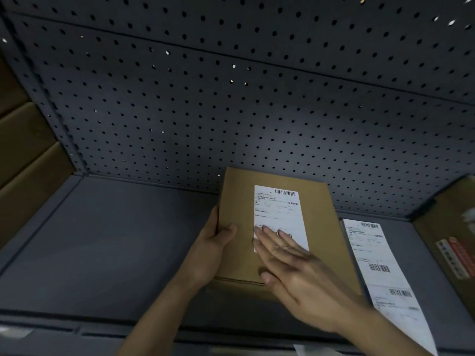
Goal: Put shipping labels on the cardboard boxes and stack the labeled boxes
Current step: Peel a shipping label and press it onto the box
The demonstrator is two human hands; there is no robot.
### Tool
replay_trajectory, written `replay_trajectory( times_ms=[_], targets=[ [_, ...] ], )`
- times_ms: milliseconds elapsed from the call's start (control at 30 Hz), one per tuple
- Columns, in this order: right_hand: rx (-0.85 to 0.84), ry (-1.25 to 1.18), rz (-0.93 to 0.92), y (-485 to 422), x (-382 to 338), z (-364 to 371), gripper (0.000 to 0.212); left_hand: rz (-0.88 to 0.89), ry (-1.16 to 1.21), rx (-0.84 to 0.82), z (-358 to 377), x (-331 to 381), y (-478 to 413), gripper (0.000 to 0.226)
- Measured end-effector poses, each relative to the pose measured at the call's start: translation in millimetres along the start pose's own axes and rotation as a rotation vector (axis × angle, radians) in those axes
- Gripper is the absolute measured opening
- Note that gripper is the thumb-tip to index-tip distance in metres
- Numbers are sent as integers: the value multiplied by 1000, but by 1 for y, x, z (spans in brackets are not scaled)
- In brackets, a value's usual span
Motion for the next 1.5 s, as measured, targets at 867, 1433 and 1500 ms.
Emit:
replay_trajectory(
  times_ms=[867, 1433, 1500],
  targets=[
    [0, -216, 187, -75, 41, -10, 66, 9, 17, -6, 3, 5, 4, 45],
    [-112, -198, 458, -21, 37, 7, 78, -4, -15, 52, 0, 3, 4, 52],
    [-133, -167, 485, -18, 46, 10, 81, -15, -1, 55, 2, 4, 4, 52]
  ],
)
Point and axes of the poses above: each hand's wrist, its own y-axis away from the middle knuckle, its own z-axis out of the palm, x = y × z, the point moved 6 cm from there along -y, towards the middle knuckle, and after that the axes turned 9 degrees about y, right-handed, at the moved point
